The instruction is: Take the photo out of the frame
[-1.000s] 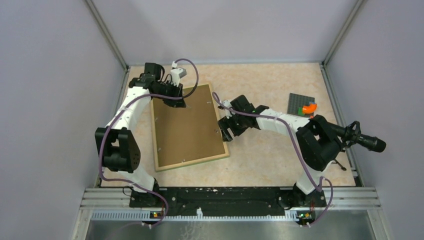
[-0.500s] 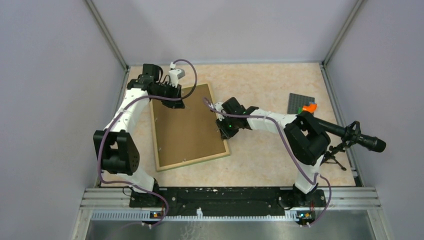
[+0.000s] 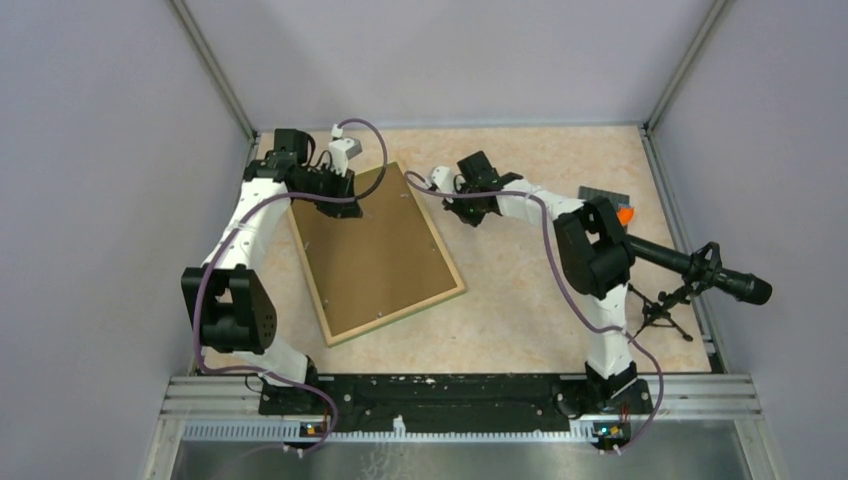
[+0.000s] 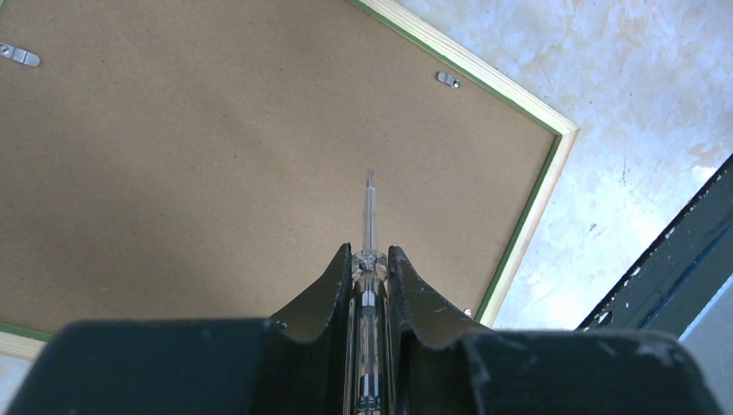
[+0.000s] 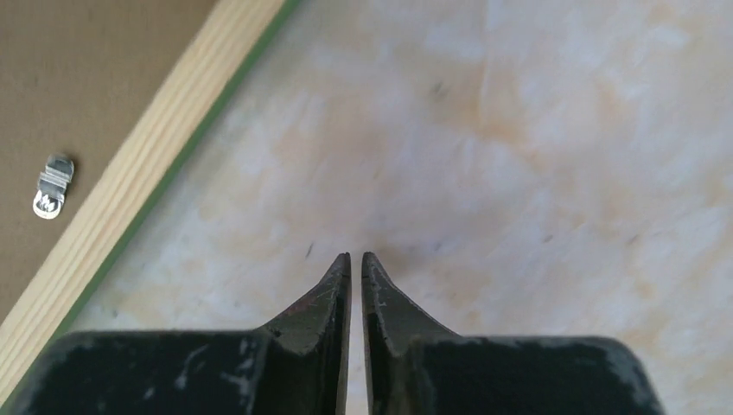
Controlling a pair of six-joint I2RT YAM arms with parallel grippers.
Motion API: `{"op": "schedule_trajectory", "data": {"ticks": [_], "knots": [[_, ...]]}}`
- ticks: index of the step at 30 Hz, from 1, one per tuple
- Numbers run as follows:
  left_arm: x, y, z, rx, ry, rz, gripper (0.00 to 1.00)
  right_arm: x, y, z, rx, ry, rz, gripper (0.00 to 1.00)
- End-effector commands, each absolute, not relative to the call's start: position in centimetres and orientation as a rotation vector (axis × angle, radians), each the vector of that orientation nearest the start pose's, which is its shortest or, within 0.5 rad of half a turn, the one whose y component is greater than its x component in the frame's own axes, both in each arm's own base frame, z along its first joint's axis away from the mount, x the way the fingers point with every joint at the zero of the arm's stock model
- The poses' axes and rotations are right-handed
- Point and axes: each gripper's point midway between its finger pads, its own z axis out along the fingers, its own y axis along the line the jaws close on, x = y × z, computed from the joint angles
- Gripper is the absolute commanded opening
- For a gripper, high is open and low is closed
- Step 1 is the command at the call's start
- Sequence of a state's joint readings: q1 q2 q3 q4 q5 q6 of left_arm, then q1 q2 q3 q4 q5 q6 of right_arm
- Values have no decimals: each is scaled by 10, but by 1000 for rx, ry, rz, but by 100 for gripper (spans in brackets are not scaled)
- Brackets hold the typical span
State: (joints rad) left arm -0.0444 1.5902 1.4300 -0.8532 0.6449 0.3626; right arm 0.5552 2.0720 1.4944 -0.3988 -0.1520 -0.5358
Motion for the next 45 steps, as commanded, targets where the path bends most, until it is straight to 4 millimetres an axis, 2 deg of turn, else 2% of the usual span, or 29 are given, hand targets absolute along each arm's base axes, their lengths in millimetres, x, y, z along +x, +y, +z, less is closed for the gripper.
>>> {"op": "schedule_trajectory", "data": {"ticks": [1, 3, 6, 7, 9, 12, 17, 21, 25, 28, 32, 34, 37, 39, 42, 45], "knots": [[353, -112, 202, 773, 2262, -697, 0, 453, 292, 84, -1330, 2039, 203, 19], [354, -111, 203, 772, 2255, -689, 0, 448, 293, 106, -1228, 2073, 286, 39], [353, -112, 201, 759, 2258, -698, 0, 429, 293, 128, -1134, 2110, 398, 56], [353, -113, 199, 752, 2260, -705, 0, 419, 294, 131, -1119, 2122, 441, 58], [354, -114, 197, 737, 2260, -714, 0, 401, 297, 129, -1073, 2170, 504, 55], [357, -114, 195, 716, 2261, -715, 0, 376, 299, 115, -1034, 2252, 516, 53], [361, -115, 194, 708, 2264, -724, 0, 338, 304, 92, -1031, 2301, 533, 56], [364, -115, 195, 700, 2266, -720, 0, 327, 311, 80, -996, 2345, 556, 63], [364, -114, 195, 696, 2266, -713, 0, 318, 314, 59, -977, 2412, 549, 63], [363, -113, 194, 692, 2266, -702, 0, 318, 309, 36, -947, 2463, 445, 57], [363, -112, 195, 688, 2268, -689, 0, 325, 287, 5, -898, 2571, 242, 48], [363, -111, 196, 688, 2265, -681, 0, 327, 280, -3, -894, 2590, 179, 44], [363, -108, 196, 683, 2267, -662, 0, 337, 269, -7, -906, 2584, 104, 31], [363, -106, 197, 677, 2270, -643, 0, 351, 260, -7, -941, 2576, 84, 15], [365, -103, 199, 650, 2271, -637, 0, 382, 242, -5, -990, 2549, 103, 1], [367, -101, 200, 645, 2270, -637, 0, 414, 228, -2, -1069, 2495, 121, 0]]}}
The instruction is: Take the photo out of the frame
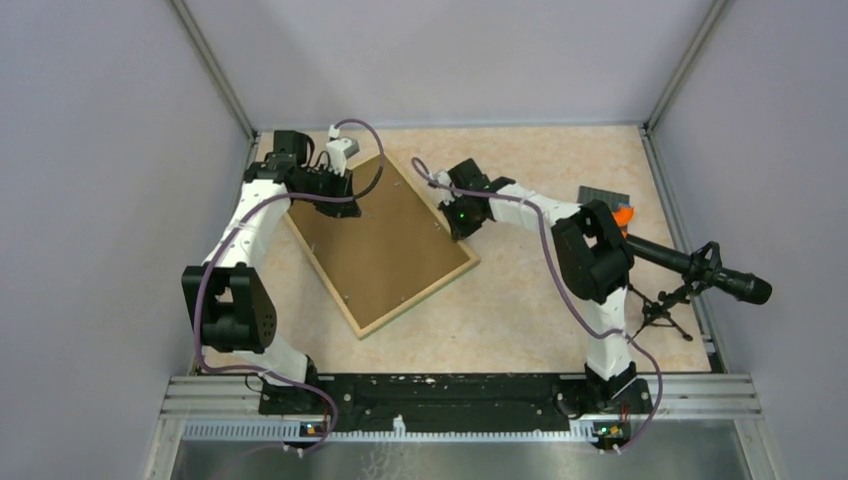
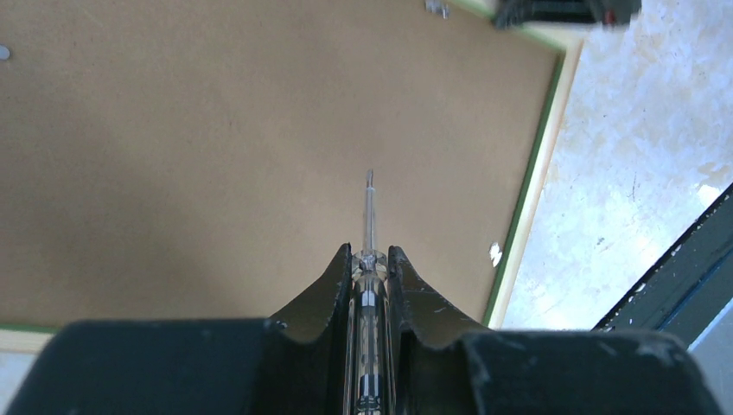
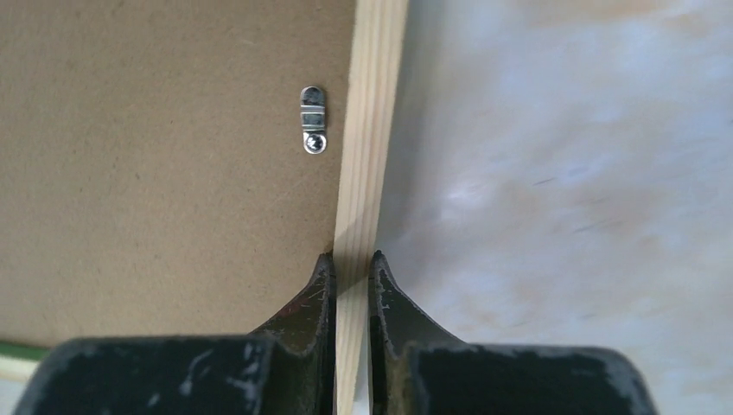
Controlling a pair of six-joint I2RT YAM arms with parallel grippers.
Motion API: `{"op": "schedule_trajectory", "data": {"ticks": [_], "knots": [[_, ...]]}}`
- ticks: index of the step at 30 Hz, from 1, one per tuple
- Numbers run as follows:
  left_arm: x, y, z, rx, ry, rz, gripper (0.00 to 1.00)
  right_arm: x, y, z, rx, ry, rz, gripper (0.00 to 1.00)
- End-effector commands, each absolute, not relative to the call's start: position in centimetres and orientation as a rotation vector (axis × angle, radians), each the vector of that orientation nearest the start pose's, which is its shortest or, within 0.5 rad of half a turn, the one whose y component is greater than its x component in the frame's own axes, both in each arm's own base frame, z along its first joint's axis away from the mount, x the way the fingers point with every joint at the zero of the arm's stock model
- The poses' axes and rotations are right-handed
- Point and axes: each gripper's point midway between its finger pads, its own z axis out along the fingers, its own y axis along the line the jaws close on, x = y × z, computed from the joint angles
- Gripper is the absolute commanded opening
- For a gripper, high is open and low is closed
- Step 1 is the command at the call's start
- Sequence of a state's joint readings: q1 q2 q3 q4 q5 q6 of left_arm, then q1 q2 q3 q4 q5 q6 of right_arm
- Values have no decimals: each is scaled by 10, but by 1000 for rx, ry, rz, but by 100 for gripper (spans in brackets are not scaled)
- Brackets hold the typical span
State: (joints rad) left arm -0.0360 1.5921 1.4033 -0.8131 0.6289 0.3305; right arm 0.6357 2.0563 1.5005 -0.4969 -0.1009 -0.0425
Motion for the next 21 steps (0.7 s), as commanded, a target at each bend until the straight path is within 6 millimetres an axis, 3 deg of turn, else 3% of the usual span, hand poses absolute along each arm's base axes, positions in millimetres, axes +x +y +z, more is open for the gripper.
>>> {"op": "schedule_trajectory", "data": {"ticks": [1, 5, 8, 12, 17, 21], "knots": [[368, -101, 199, 643, 2274, -635, 0, 423, 226, 0, -1103, 2467, 104, 0], [367, -100, 198, 654, 2276, -644, 0, 436, 246, 13, -1305, 2310, 224, 0], [359, -106, 197, 709, 2263, -694, 0, 428, 275, 21, -1452, 2185, 341, 0], [351, -104, 190, 759, 2273, -694, 0, 414, 309, 20, -1625, 2049, 359, 0], [348, -101, 191, 773, 2265, -665, 0, 404, 341, 16, -1711, 1923, 383, 0], [345, -101, 190, 770, 2275, -663, 0, 431, 352, 25, -1641, 1889, 309, 0]]}}
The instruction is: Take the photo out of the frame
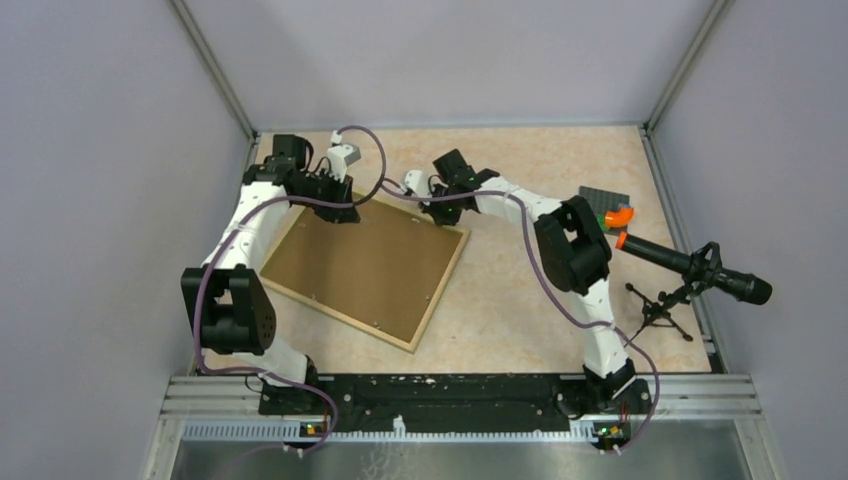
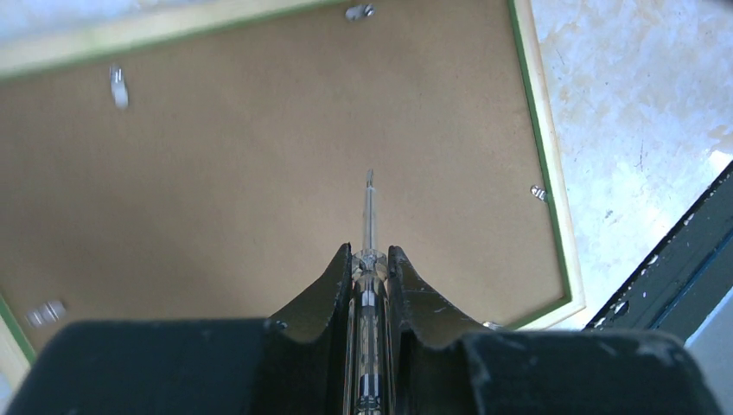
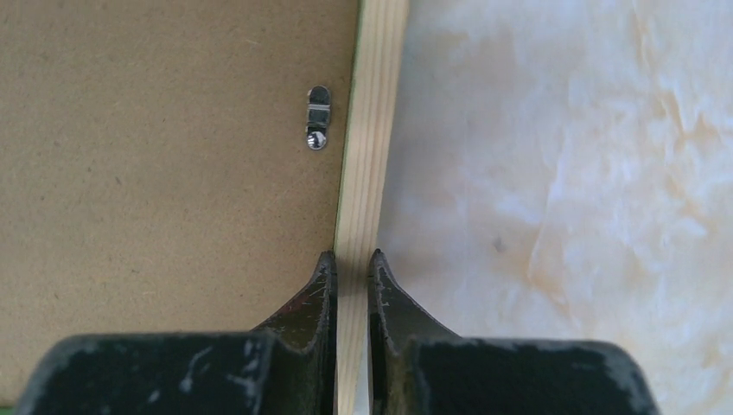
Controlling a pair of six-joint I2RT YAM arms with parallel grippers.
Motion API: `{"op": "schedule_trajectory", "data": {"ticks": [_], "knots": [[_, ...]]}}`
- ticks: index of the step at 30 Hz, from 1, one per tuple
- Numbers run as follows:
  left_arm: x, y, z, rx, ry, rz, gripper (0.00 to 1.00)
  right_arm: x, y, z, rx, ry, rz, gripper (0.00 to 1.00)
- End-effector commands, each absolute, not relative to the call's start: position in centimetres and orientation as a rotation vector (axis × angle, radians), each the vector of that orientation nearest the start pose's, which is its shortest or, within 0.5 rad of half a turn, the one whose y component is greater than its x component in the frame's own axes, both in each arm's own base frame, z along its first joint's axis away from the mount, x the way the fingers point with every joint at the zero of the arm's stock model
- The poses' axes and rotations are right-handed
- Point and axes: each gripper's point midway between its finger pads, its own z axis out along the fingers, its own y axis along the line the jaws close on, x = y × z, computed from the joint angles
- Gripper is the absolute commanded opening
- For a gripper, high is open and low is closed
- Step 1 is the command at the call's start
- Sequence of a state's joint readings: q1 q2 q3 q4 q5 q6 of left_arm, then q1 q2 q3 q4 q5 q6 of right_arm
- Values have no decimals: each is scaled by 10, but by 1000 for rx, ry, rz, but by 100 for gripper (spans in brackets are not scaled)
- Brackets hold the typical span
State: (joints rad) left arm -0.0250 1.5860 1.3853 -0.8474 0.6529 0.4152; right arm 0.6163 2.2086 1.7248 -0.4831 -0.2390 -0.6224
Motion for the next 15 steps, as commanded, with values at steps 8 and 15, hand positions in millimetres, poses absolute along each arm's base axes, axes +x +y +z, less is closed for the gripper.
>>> {"op": "schedule_trajectory", "data": {"ticks": [8, 15], "knots": [[324, -110, 185, 940, 2226, -729, 0, 483, 332, 110, -1191, 2086, 419, 56], [300, -132, 167, 1165, 2164, -700, 0, 445, 287, 123, -929, 2297, 646, 68]]}}
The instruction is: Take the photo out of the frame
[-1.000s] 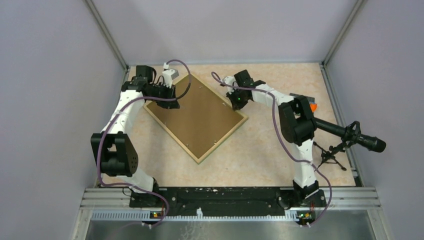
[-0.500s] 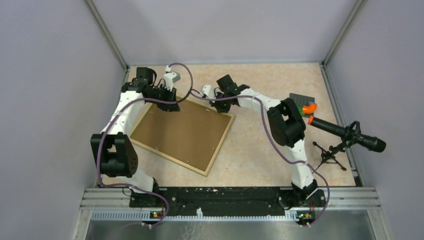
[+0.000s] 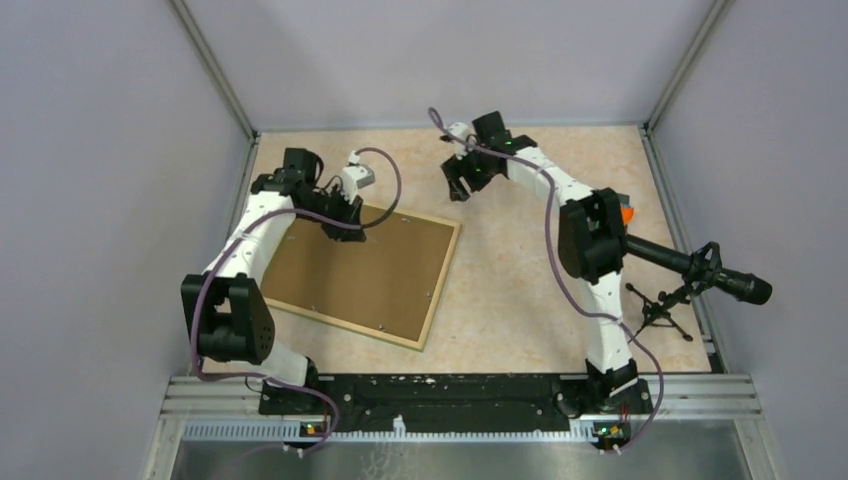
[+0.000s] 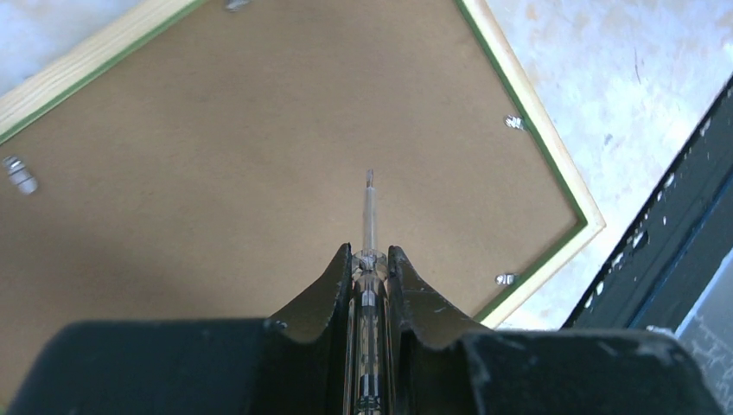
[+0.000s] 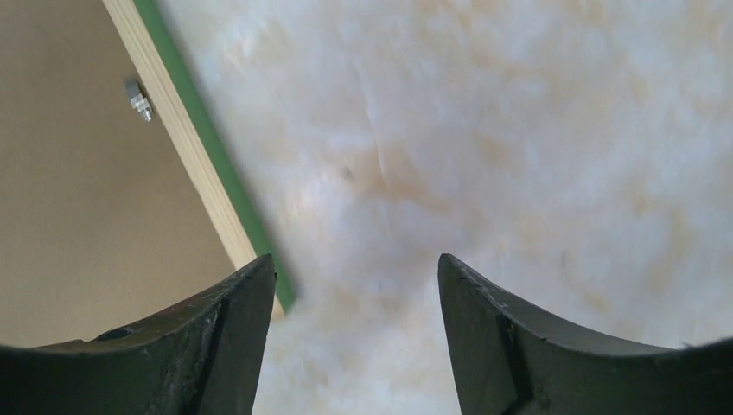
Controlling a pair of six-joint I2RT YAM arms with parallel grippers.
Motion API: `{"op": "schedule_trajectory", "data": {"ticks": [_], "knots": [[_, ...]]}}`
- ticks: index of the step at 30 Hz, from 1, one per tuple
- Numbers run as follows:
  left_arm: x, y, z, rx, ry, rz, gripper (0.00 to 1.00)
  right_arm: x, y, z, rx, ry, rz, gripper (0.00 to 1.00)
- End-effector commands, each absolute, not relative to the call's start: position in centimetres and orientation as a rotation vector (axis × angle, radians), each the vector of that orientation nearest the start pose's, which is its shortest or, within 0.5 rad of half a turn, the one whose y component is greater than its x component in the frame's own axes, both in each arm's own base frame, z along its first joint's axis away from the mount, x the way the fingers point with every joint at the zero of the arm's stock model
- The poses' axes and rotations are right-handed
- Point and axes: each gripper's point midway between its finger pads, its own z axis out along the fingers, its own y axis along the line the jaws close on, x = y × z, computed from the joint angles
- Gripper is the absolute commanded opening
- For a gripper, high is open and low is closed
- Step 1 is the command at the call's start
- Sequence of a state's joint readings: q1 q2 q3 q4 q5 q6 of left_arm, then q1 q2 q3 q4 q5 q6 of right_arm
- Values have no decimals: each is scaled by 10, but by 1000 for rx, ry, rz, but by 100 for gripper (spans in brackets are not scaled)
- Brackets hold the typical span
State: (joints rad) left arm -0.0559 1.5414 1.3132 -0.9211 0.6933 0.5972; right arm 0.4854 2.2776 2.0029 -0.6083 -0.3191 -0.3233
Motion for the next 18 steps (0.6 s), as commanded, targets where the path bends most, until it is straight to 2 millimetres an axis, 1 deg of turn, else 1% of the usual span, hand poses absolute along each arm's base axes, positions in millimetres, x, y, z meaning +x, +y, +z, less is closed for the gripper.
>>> {"op": "schedule_trajectory", "data": {"ticks": [1, 3, 6, 9, 11, 15, 18], "knots": [[295, -139, 164, 1218, 2144, -691, 0, 436, 283, 116, -919, 2322, 658, 68], [285, -156, 159, 1320, 2104, -689, 0, 418, 279, 108, -911, 2356, 685, 67], [270, -182, 150, 1470, 2053, -673, 0, 395, 270, 89, -866, 2456, 709, 65], [263, -202, 141, 1591, 1984, -626, 0, 365, 267, 75, -794, 2546, 800, 64], [264, -213, 138, 1624, 1957, -623, 0, 347, 270, 72, -720, 2560, 886, 67], [257, -226, 130, 1681, 1961, -639, 0, 336, 279, 73, -619, 2574, 971, 69], [253, -233, 123, 1719, 1944, -638, 0, 332, 290, 64, -619, 2585, 968, 69]]}}
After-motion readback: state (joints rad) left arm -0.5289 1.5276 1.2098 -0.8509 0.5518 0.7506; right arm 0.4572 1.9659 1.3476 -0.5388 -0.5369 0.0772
